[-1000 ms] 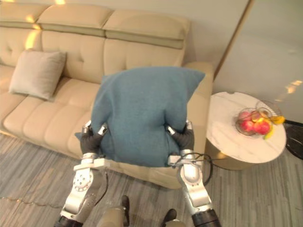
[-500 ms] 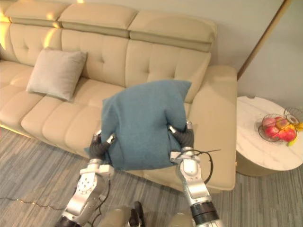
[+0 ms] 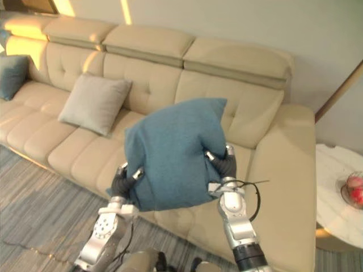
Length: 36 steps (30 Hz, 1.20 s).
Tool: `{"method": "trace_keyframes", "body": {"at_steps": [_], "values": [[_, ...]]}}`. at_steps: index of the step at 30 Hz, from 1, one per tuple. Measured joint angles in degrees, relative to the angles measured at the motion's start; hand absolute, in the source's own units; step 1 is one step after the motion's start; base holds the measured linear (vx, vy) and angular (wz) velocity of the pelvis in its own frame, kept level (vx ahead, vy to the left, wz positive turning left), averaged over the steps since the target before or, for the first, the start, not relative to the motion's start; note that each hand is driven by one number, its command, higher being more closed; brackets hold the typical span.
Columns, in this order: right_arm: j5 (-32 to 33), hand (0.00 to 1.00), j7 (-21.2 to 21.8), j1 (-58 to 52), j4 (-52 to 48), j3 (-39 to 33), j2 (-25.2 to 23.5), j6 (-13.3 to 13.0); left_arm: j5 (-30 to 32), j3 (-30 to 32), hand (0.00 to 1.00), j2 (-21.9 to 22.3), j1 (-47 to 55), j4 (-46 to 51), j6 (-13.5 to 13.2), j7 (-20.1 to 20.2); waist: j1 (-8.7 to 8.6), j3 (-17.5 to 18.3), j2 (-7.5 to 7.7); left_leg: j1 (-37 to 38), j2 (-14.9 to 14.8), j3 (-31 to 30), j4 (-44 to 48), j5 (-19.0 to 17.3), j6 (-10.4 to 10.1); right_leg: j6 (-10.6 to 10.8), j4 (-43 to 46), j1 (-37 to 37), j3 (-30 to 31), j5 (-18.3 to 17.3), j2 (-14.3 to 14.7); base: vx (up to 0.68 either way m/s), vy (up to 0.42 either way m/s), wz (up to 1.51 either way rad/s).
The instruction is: Pick up cushions and gather them together orderly.
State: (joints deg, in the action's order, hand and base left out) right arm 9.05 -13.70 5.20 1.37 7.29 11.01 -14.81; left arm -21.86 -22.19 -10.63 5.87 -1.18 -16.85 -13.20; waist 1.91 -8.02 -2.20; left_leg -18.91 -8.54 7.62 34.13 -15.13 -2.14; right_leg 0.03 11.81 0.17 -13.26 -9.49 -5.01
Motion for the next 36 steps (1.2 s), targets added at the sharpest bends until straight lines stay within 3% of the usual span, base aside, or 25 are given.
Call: {"method": "trace_keyframes", "body": {"at_steps": [2, 3, 4, 5, 7, 9, 14, 18, 21, 27, 32, 36], "values": [[0.0, 1.0, 0.0, 0.0, 0.0, -0.4, 0.4, 0.0, 0.0, -0.2, 1.0, 0.7, 0.1, 0.0, 0.1, 0.0, -0.17, 0.2, -0.99, 3.4, 0.0, -7.2, -18.3, 10.2, -2.7, 3.4, 0.1, 0.1, 2.6, -0.9, -0.9, 0.3, 0.335, -0.34], [0.0, 1.0, 0.0, 0.1, 1.2, -0.5, -0.4, 0.0, 0.0, -0.2, 1.0, 0.4, -0.3, -0.6, 0.3, 0.0, -0.62, 0.0, -0.56, 5.0, 1.2, -7.5, -20.2, 15.2, -5.0, 5.3, -0.2, 1.1, 4.4, -1.6, -1.8, 0.26, 0.314, -0.1], [0.0, 1.0, -0.1, 0.0, 2.1, -0.6, -1.3, 0.2, -0.1, -0.2, 1.0, -0.4, -0.6, -0.7, 1.0, -0.1, -1.85, 0.3, 0.78, 6.3, 3.4, -7.2, -22.2, 15.3, -4.4, 5.6, -2.1, 1.4, 7.0, -1.1, -2.4, 0.24, 0.27, 0.08], [0.0, 1.0, -0.1, 0.2, 2.1, -0.6, -1.3, 0.2, -0.1, -0.2, 1.0, -0.6, -0.8, -0.7, 1.0, -0.1, -1.97, 0.1, 1.27, 6.7, 4.3, -6.6, -22.5, 15.1, -3.9, 5.5, -2.8, 1.9, 7.5, -1.1, -2.7, 0.24, 0.26, 0.02], [-0.1, 1.0, -0.1, 0.8, 2.1, -0.6, -1.4, 0.4, -0.1, -0.3, 1.0, -0.9, -0.7, -0.7, 1.3, -0.1, -1.61, 0.0, 1.57, 7.9, 6.2, -5.0, -21.2, 13.9, -1.8, 5.5, -5.3, 3.9, 9.1, 0.4, -4.6, 0.18, 0.17, -0.21], [-0.1, 1.0, -0.1, 0.8, 2.1, -0.6, -1.9, 0.3, -0.1, -0.3, 1.0, -0.9, -0.7, -0.6, 1.3, -0.1, -1.58, 0.0, 1.63, 8.7, 6.6, -5.1, -20.7, 13.5, -1.3, 5.1, -4.9, 4.1, 10.2, 0.9, -4.8, 0.12, 0.105, -0.16], [-0.1, 1.0, -0.1, -0.6, 2.1, -1.4, -1.9, 0.2, -0.1, -1.1, 1.0, -1.5, -0.7, -0.3, 1.3, -0.1, -1.88, 0.1, 1.81, 10.5, 6.1, -5.2, -21.1, 13.4, -1.4, 4.3, -5.8, 4.6, 14.0, 1.5, -4.2, 0.02, -0.009, -0.29], [-0.1, 1.0, -0.1, -2.8, 2.4, -2.5, -1.9, 0.2, 0.4, -2.3, 1.0, -1.9, -0.7, -0.3, 1.5, -0.1, -2.06, 0.1, 1.82, 12.1, 4.3, -5.1, -23.5, 12.5, -2.7, 4.4, -6.9, 3.4, 16.4, 1.5, -2.8, -0.07, -0.052, -0.49], [-0.1, 1.0, -0.1, -4.8, 4.0, -2.6, -1.9, 0.2, 1.5, -2.7, 1.0, -2.1, -0.7, -0.3, 2.3, -0.1, -3.03, 0.4, 2.24, 12.9, 3.1, -4.1, -25.6, 13.5, -4.1, 4.9, -6.9, 1.9, 18.0, 1.9, -1.8, -0.1, -0.045, -0.4], [-2.4, 1.0, -1.0, -6.6, 4.4, -2.6, -1.9, 0.4, 3.9, -2.8, 1.0, -2.1, -1.8, -0.3, 2.4, -0.7, -3.14, 1.5, 2.28, 11.9, 0.7, -0.1, -30.0, 16.2, -5.1, 4.7, -8.4, -3.3, 22.6, 5.1, 0.3, -0.07, -0.037, -0.42], [-4.5, 1.0, -2.8, -2.1, 7.3, -2.6, -1.7, 0.7, 4.9, -1.9, 1.0, -2.1, -7.8, -0.3, 2.4, -3.2, -2.97, 1.3, 2.53, 7.4, 0.0, 2.6, -31.8, 18.3, -4.9, 4.9, -9.2, -9.6, 24.9, 8.1, 1.1, -0.04, -0.02, -0.34], [-4.6, 1.0, -4.6, 7.4, 11.0, -2.4, -0.7, 1.4, 5.7, 0.3, 1.0, -2.1, -16.4, -0.4, 2.4, -5.6, -2.71, -1.6, 3.07, 2.4, -0.2, 4.1, -32.0, 20.0, -4.4, 5.4, -8.9, -15.6, 25.6, 10.4, 1.2, -0.07, -0.026, -0.22]]}}
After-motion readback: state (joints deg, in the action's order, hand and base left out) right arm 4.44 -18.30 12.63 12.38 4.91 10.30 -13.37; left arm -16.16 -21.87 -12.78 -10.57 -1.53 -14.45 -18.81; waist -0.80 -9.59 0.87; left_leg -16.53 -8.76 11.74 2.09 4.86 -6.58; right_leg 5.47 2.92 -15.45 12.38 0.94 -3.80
